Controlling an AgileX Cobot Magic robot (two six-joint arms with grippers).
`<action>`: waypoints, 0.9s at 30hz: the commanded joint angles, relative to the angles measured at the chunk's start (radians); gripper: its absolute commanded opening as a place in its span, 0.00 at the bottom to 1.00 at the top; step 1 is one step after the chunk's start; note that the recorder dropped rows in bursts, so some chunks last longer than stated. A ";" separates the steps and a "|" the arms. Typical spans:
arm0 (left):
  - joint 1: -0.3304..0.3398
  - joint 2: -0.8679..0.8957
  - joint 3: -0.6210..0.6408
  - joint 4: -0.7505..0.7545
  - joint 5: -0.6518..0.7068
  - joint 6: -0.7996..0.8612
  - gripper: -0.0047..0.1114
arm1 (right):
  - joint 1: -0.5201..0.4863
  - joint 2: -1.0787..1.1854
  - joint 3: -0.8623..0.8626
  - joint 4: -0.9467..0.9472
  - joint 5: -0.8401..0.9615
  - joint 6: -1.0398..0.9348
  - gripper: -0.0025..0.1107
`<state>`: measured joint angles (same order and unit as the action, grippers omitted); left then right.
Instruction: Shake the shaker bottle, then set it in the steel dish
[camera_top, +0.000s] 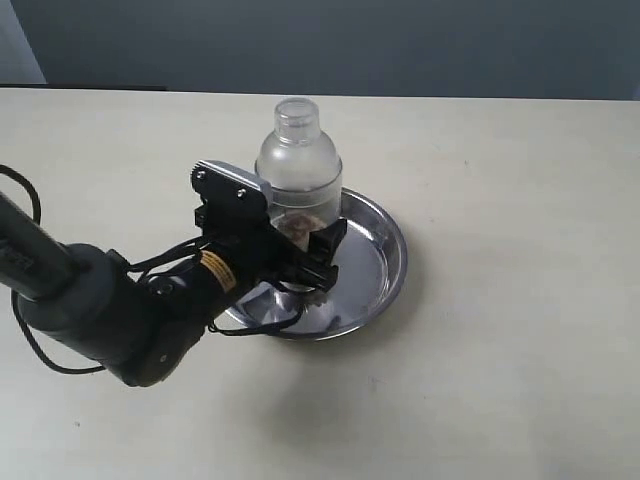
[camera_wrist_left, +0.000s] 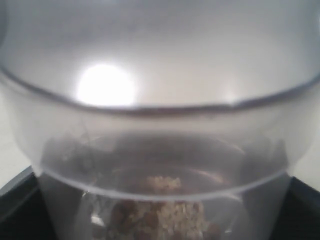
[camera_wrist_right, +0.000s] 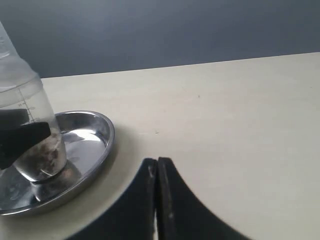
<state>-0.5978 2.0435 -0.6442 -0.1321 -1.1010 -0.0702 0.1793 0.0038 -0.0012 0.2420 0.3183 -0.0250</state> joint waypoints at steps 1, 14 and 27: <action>0.000 -0.004 -0.005 0.032 -0.081 0.006 0.60 | 0.002 -0.004 0.001 -0.004 -0.010 -0.001 0.02; 0.000 -0.004 -0.010 0.018 -0.120 -0.004 0.77 | 0.002 -0.004 0.001 -0.004 -0.010 -0.001 0.02; 0.000 -0.004 -0.010 0.082 -0.109 0.010 0.79 | 0.002 -0.004 0.001 -0.004 -0.010 -0.001 0.02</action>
<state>-0.5978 2.0435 -0.6508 -0.0599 -1.1851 -0.0630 0.1793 0.0038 -0.0012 0.2420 0.3183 -0.0250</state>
